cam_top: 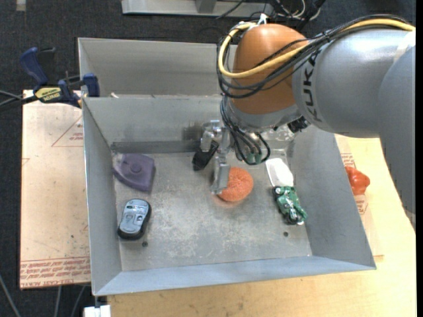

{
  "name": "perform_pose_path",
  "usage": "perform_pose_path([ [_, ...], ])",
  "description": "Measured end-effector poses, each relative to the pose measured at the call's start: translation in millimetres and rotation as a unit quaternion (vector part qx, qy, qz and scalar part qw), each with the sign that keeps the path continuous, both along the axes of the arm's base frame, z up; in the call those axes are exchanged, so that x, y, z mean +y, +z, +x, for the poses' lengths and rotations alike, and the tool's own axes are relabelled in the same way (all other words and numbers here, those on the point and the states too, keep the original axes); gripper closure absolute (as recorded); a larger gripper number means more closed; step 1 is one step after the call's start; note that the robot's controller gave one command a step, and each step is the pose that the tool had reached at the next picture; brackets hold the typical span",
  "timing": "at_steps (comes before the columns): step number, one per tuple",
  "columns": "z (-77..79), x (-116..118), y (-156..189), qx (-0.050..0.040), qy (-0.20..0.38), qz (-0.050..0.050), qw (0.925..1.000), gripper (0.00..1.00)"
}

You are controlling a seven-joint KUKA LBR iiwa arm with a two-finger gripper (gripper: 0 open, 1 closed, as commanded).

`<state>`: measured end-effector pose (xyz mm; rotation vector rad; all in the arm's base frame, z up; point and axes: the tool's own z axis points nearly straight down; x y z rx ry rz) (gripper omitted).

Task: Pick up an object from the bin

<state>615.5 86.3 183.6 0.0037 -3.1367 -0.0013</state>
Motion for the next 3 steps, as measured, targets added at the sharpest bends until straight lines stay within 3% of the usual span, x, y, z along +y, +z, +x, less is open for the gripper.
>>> perform_pose_path([
  [1, 0.9, 0, 5, -0.003, -0.001, 0.0, 1.0, 0.0],
  [2, -6.7, -17, -22, -0.0065, 0.029, 0.001, 0.9996, 0.0],
  [3, -40.1, -37, -42, -0.0006, 0.01, 0.0, 0.9999, 0.0],
])
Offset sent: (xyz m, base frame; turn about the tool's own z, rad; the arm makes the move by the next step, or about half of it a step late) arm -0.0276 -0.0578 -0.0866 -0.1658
